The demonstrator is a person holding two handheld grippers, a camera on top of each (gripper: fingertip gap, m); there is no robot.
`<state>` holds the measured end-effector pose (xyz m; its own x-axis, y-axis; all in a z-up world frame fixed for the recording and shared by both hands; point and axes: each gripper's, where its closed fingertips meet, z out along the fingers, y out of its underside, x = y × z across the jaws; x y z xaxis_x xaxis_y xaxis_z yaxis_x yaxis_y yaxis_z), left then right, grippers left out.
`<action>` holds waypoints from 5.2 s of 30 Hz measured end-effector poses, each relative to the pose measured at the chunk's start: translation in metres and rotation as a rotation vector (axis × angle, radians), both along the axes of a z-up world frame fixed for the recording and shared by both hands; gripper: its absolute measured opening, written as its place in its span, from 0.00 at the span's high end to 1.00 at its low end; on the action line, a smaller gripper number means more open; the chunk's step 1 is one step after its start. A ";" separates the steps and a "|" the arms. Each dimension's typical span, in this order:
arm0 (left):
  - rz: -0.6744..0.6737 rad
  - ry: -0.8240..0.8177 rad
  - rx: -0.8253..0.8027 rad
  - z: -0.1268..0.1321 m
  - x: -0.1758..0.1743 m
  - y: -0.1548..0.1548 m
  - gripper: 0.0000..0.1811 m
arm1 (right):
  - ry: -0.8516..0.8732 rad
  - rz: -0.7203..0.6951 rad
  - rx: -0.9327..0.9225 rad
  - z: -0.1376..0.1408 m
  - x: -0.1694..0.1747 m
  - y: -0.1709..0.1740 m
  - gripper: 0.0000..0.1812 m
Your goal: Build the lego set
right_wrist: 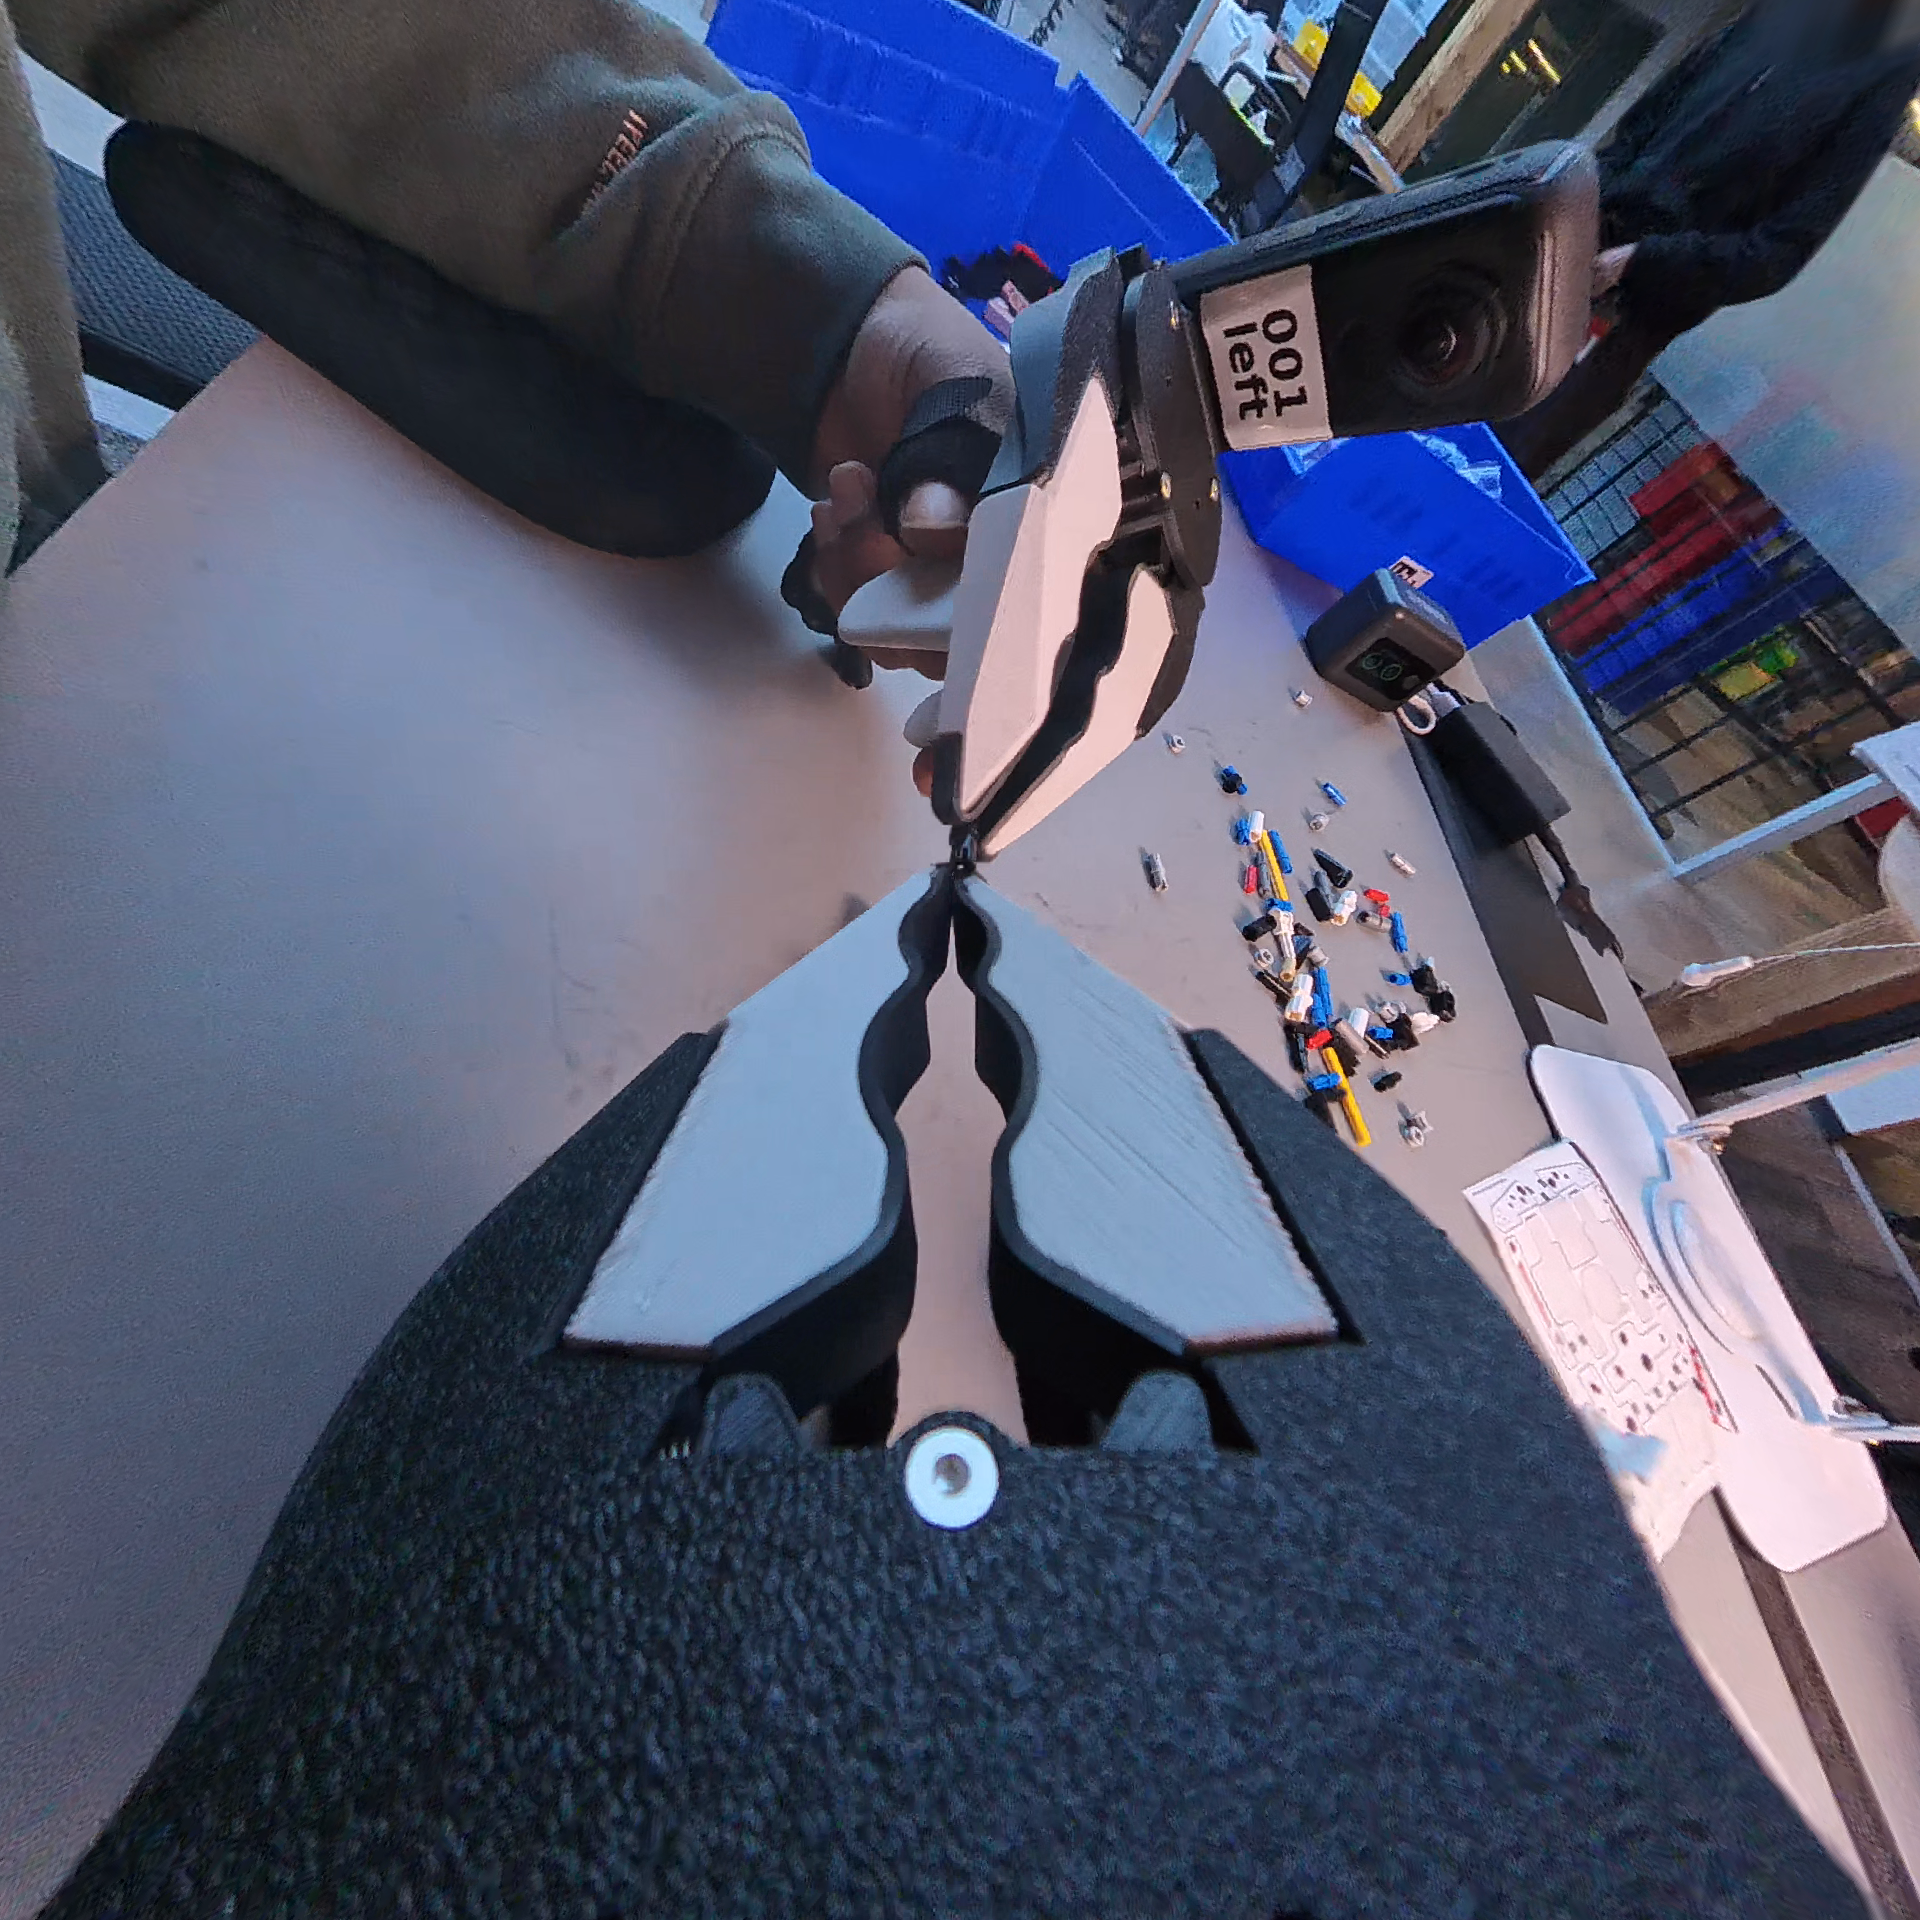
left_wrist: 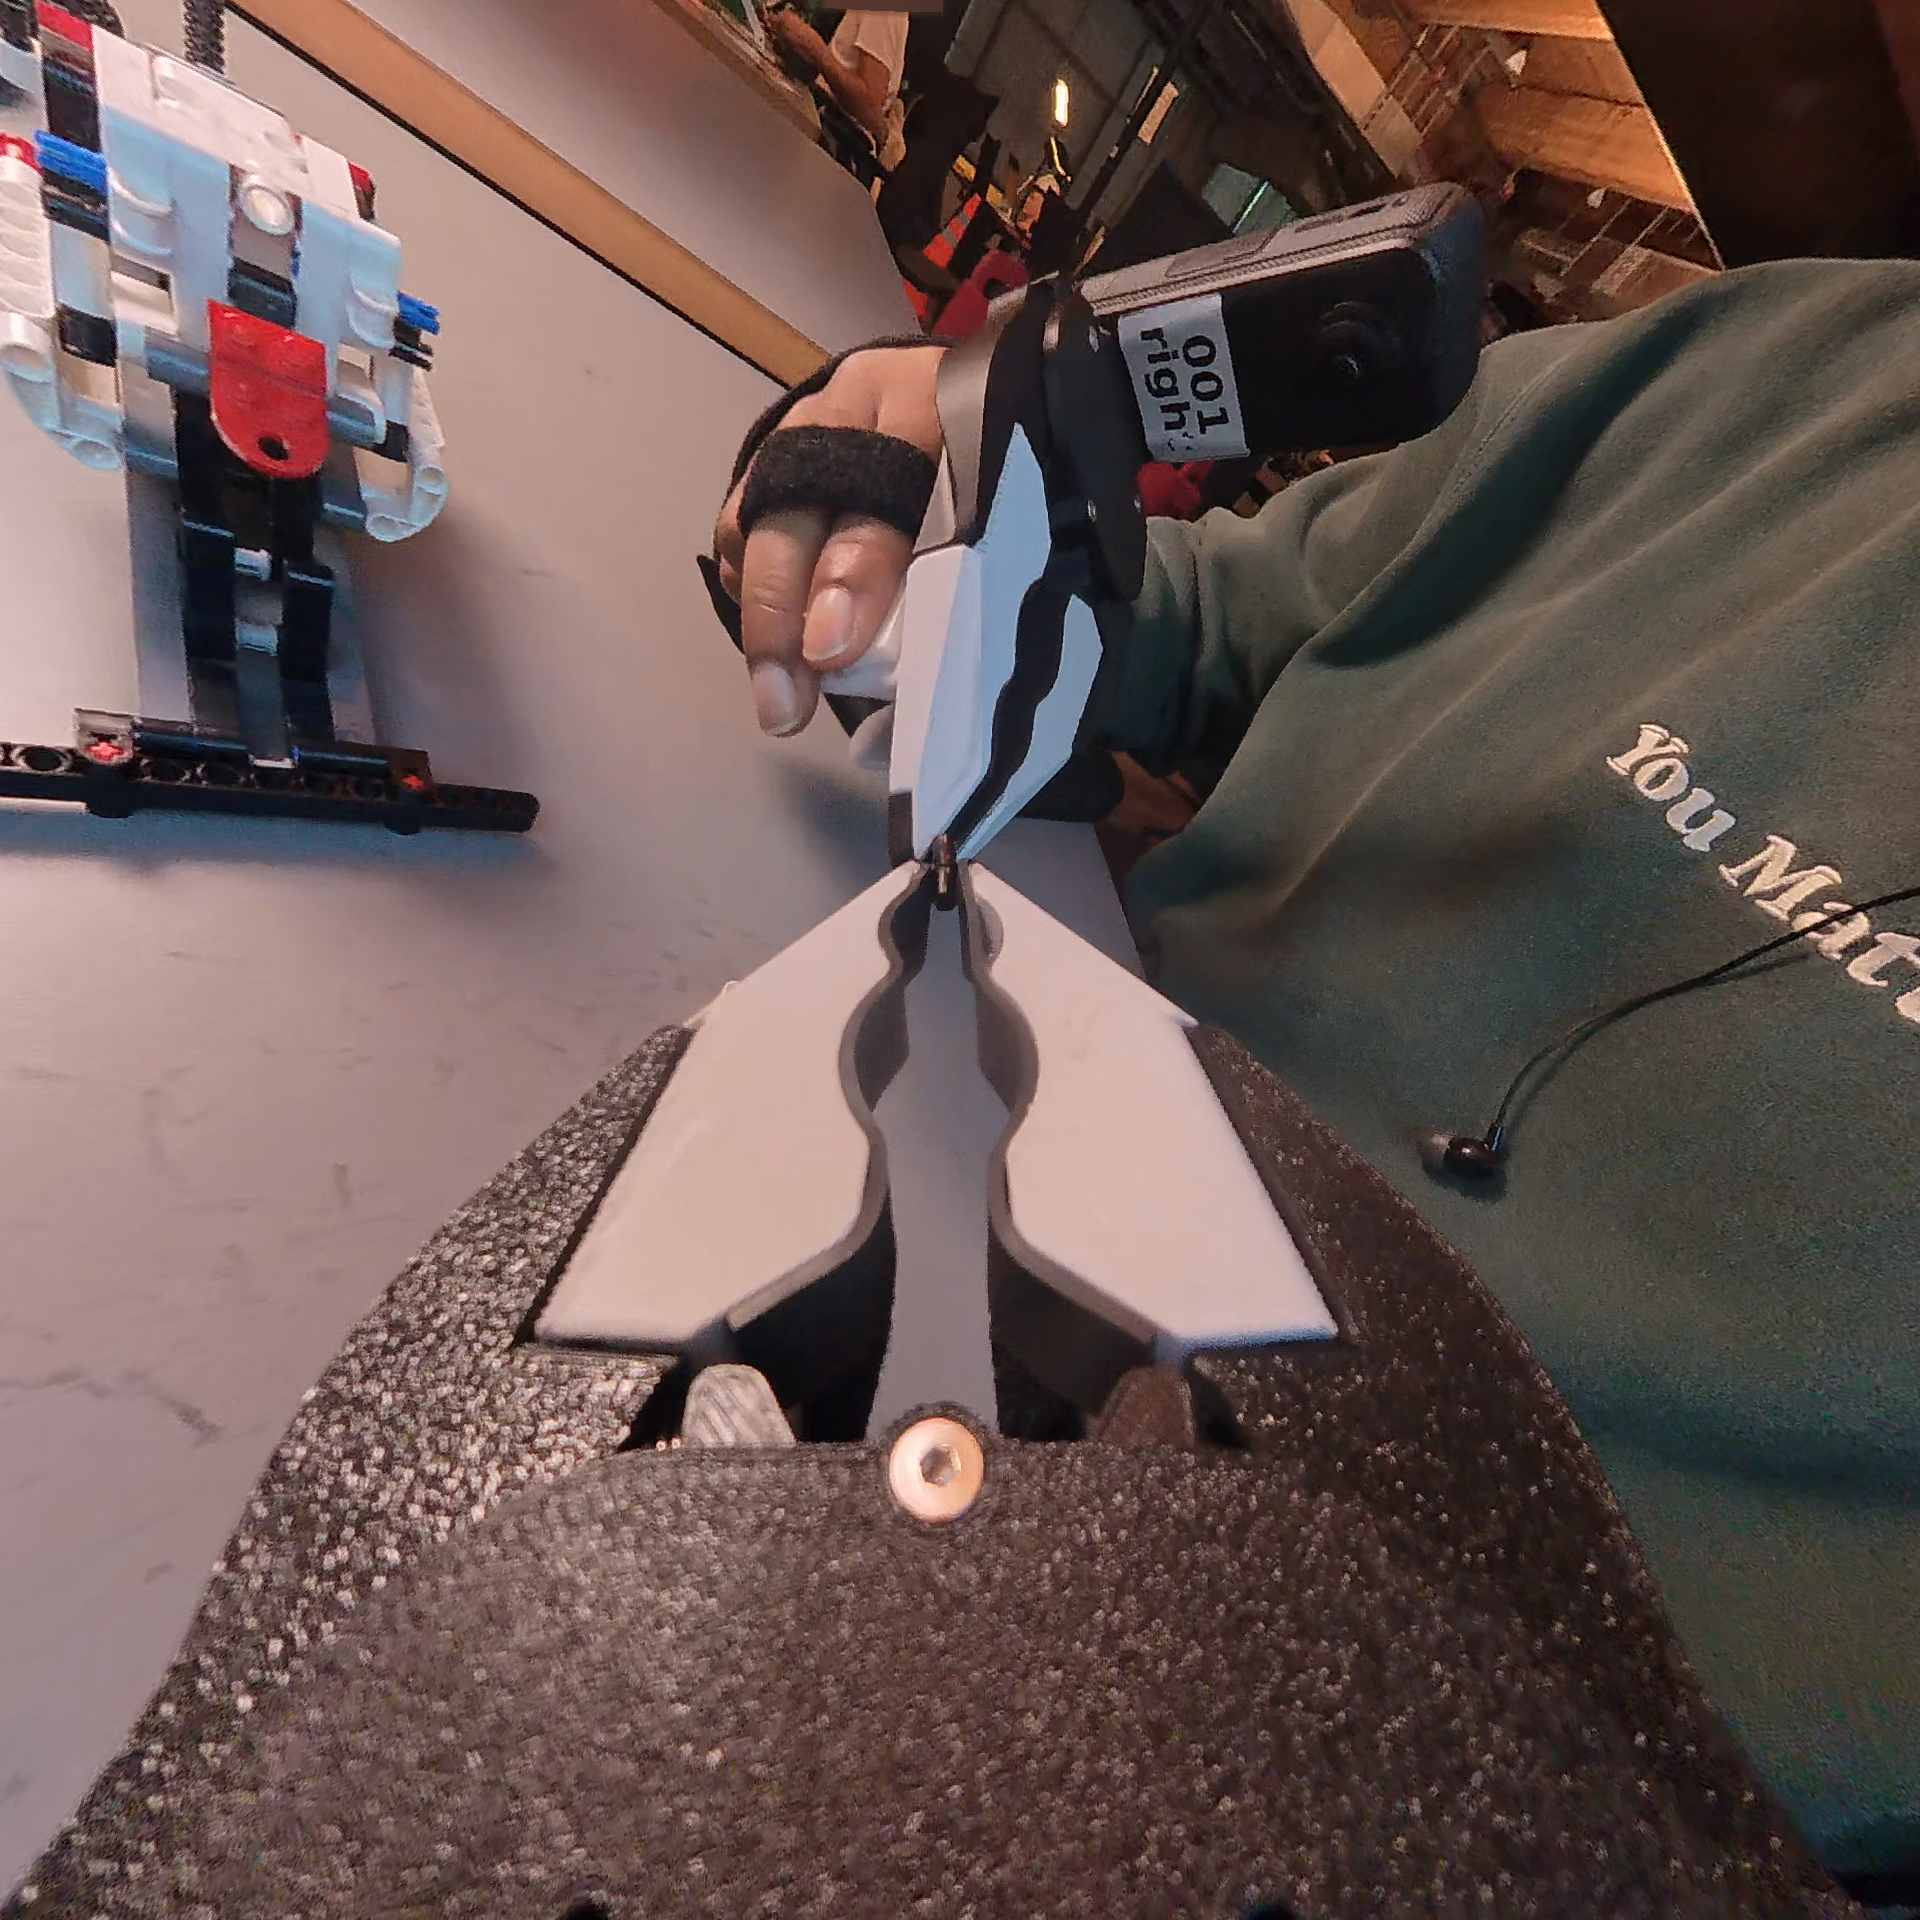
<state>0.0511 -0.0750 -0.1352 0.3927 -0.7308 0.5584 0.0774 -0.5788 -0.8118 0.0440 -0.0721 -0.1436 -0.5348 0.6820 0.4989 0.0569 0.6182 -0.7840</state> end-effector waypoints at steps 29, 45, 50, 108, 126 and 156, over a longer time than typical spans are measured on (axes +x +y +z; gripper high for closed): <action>0.079 -0.070 0.018 0.012 -0.013 0.003 0.98 | 0.114 -0.098 -0.076 0.012 -0.013 0.012 0.92; 0.013 -0.164 -0.029 0.017 -0.007 0.000 0.98 | 0.164 -0.022 -0.113 0.024 -0.010 -0.003 0.96; 0.001 -0.174 -0.036 0.018 -0.006 -0.001 0.98 | 0.163 -0.013 -0.109 0.024 -0.008 -0.005 0.98; 0.101 0.635 0.045 -0.072 -0.030 -0.009 0.90 | -0.419 -0.039 -0.002 -0.035 0.009 0.026 0.98; -0.012 -0.040 0.052 0.012 0.014 -0.019 0.95 | -0.129 0.115 -0.142 0.022 0.001 -0.021 0.98; 0.113 0.139 0.125 -0.003 0.012 -0.002 0.97 | -0.177 0.072 -0.203 0.016 0.006 -0.005 0.98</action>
